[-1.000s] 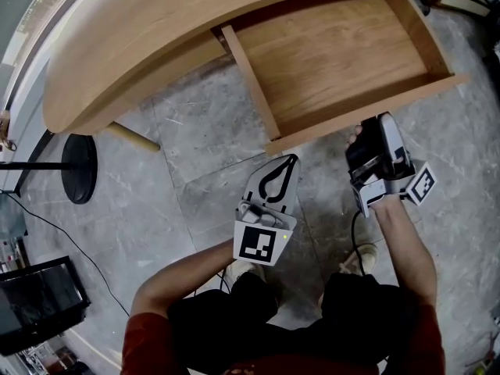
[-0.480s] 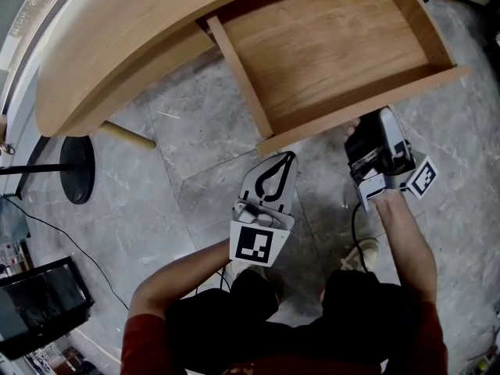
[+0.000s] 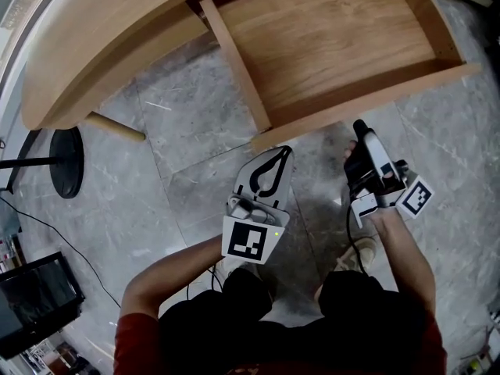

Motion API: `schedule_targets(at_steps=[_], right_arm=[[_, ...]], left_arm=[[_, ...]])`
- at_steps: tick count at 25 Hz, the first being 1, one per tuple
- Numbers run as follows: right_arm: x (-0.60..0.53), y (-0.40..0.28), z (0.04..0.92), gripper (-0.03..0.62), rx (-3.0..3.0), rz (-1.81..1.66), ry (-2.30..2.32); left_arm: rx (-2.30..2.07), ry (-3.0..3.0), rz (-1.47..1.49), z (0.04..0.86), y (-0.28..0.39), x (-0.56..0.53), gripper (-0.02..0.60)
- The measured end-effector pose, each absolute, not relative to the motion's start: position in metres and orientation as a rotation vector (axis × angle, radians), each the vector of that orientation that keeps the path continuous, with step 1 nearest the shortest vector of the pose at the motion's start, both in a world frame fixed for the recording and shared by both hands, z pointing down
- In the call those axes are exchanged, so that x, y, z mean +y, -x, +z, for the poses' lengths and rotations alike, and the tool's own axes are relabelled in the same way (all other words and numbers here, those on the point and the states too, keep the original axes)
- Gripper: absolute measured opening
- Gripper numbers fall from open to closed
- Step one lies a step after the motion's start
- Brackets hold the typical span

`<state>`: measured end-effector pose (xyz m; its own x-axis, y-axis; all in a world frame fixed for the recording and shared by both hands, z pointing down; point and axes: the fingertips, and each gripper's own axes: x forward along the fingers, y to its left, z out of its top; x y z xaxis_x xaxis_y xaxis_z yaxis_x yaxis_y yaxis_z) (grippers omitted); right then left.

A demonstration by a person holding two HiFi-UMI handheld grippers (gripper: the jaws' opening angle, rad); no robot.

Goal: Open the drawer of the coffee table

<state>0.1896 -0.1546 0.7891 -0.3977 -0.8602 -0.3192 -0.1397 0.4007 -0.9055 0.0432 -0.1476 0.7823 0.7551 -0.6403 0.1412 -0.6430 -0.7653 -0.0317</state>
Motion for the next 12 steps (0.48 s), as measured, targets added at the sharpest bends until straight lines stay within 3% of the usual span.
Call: schedule_targets(at_steps=[12], right_arm=[[-0.13, -0.171, 0.852, 0.253, 1.765, -1.195, 1.016]], left_arm=[[-1.025, -2.987, 0.404, 0.822, -0.04, -0.142, 0.006]])
